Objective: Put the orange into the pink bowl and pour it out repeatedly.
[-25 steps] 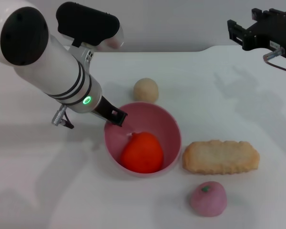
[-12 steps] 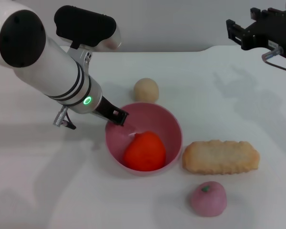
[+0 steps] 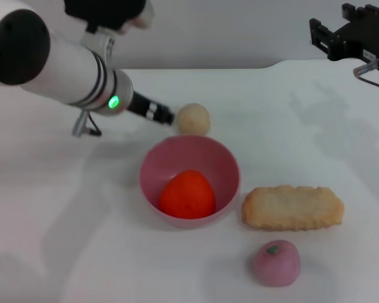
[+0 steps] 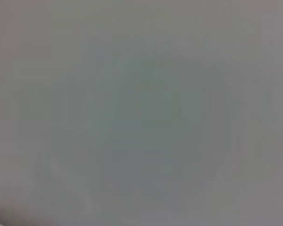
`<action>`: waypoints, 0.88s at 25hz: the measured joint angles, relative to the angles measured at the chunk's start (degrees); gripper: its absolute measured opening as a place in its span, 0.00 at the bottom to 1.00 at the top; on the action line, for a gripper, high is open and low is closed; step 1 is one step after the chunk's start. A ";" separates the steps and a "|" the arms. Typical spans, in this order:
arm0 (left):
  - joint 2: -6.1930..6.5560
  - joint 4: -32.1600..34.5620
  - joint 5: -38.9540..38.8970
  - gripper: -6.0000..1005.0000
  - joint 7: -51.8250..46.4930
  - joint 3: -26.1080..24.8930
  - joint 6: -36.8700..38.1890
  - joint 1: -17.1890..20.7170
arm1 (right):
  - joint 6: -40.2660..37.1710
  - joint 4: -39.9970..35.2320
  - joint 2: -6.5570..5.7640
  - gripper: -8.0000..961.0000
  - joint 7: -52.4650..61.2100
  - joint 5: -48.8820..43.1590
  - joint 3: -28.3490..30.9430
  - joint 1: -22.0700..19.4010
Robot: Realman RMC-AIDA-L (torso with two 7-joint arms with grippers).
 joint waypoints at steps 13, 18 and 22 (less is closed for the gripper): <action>-0.14 12.40 21.73 0.74 -0.44 -0.62 29.47 14.20 | -4.55 2.57 -0.07 0.75 -5.69 1.22 2.29 -0.87; -0.16 9.55 21.73 0.81 -0.64 -0.92 50.05 24.39 | -11.85 5.28 -0.01 0.78 -5.80 2.80 0.96 -2.13; -0.11 7.36 21.34 0.81 -2.25 -0.83 59.72 28.53 | -27.80 10.15 0.00 0.81 -5.76 7.94 -2.49 -4.33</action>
